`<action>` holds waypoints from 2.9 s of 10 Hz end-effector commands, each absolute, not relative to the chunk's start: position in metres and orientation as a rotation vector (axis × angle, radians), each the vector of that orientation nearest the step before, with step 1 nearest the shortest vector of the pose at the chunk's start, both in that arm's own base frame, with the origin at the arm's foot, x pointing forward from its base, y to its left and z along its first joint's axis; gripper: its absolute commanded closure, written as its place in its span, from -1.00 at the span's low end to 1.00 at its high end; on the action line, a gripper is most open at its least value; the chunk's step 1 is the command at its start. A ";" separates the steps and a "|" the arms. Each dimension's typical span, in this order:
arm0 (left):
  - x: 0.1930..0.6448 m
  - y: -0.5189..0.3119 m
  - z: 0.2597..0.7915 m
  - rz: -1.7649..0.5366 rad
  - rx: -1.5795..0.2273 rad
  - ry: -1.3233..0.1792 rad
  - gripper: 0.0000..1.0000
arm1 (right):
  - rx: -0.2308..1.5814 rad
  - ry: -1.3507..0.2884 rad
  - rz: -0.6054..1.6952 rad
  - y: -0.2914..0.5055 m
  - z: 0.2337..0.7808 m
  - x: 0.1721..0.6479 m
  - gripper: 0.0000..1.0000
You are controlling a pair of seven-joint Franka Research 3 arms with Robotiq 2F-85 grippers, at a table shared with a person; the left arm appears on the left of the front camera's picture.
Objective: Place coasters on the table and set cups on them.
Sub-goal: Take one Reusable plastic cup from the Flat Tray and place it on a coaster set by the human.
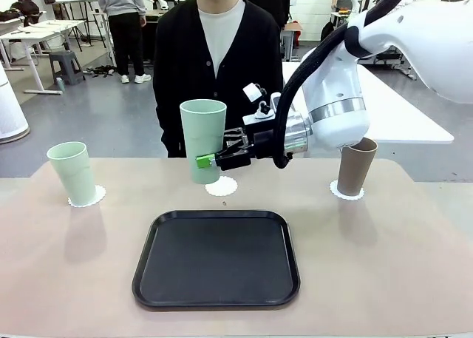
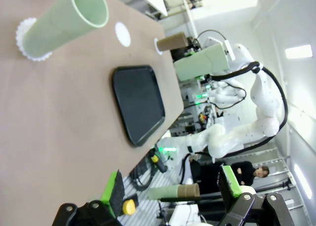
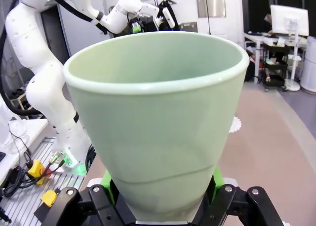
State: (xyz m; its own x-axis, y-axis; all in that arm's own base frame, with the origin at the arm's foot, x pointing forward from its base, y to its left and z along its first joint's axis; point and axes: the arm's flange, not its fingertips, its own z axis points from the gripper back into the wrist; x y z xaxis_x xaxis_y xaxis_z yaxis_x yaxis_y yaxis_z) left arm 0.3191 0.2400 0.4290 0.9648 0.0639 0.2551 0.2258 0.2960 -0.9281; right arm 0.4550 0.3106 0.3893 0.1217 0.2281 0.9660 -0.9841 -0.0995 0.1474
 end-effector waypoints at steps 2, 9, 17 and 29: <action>0.317 0.240 0.430 -0.114 -1.278 -0.276 -1.00 | 1.194 -0.910 1.287 0.310 0.392 0.455 0.54; 0.317 0.240 0.430 -0.114 -1.278 -0.276 -1.00 | 1.164 -0.771 1.479 0.305 0.419 0.547 -0.63; 0.317 0.240 0.430 -0.114 -1.278 -0.276 -1.00 | 1.232 -0.711 1.466 0.309 0.435 0.630 -0.63; 0.317 0.240 0.430 -0.114 -1.278 -0.276 -1.00 | 1.467 -0.673 1.786 0.288 0.364 0.706 -0.63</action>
State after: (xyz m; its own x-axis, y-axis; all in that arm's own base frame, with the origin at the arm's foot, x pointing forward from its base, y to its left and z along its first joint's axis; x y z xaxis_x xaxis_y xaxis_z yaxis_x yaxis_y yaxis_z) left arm 0.3191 0.2400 0.4290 0.9648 0.0638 0.2550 0.2257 0.2962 -0.9281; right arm 0.6791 0.2814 0.3589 -0.0814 0.2100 0.9743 -0.8220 -0.5669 0.0535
